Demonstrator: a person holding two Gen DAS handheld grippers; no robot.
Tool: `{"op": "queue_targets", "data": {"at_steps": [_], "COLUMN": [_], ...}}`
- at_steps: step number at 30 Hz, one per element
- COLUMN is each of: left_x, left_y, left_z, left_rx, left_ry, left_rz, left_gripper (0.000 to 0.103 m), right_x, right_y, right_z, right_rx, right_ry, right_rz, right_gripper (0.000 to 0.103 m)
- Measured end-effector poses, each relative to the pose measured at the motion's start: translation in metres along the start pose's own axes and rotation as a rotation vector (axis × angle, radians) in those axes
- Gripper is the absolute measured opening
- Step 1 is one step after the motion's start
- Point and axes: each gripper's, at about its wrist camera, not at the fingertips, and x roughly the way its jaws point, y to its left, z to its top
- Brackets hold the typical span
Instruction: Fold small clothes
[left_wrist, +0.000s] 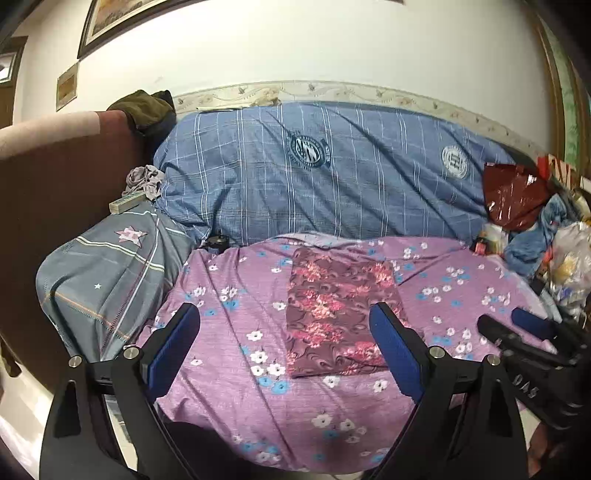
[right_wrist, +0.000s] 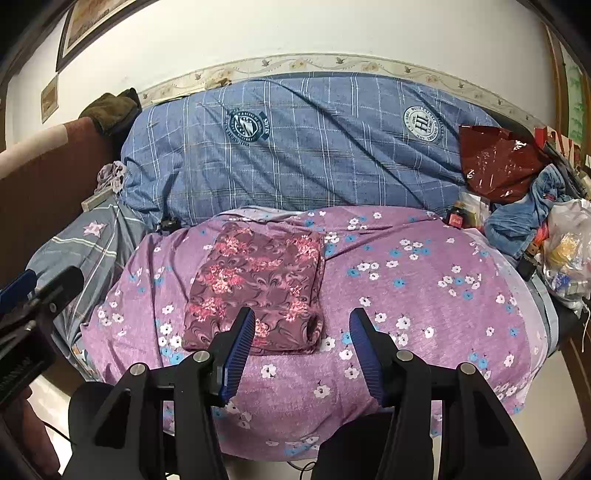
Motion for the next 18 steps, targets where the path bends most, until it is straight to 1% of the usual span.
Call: {"op": "queue_targets", "data": {"at_steps": [1,3,8,15,18], "left_x": [0.003,0.0051,0.0033,0.0082,0.0108], "left_y": [-0.0003,-0.0013,-0.002,-0.0042,-0.0047], "left_z": [0.0004,-0.0003,0.0,0.0026,0.0031], "left_rx": [0.009,0.011,0.002,0.003,0.002], "left_ry": [0.023,0.037,0.022,0.042,0.049], "left_rz": [-0.009,-0.004,-0.003,-0.009,-0.006], "left_gripper": [0.094,0.094,0.094,0.094,0.094], "right_x": [-0.0012,-0.0019,-0.0015,-0.0025,-0.0025], "right_y": [-0.0015,-0.003,-0.0047,-0.001,-0.0014], "right_z": [0.0005,0.0011,0.0013,0.0018,0.0027], "right_rx": [0.004,0.009,0.015,0.003,0.011], "right_ry": [-0.006,-0.01,-0.024,-0.051,-0.059], "right_rz": [-0.002,-0.008,-0.023,-0.046,-0.041], "right_gripper": [0.055,0.055,0.055,0.055,0.055]}}
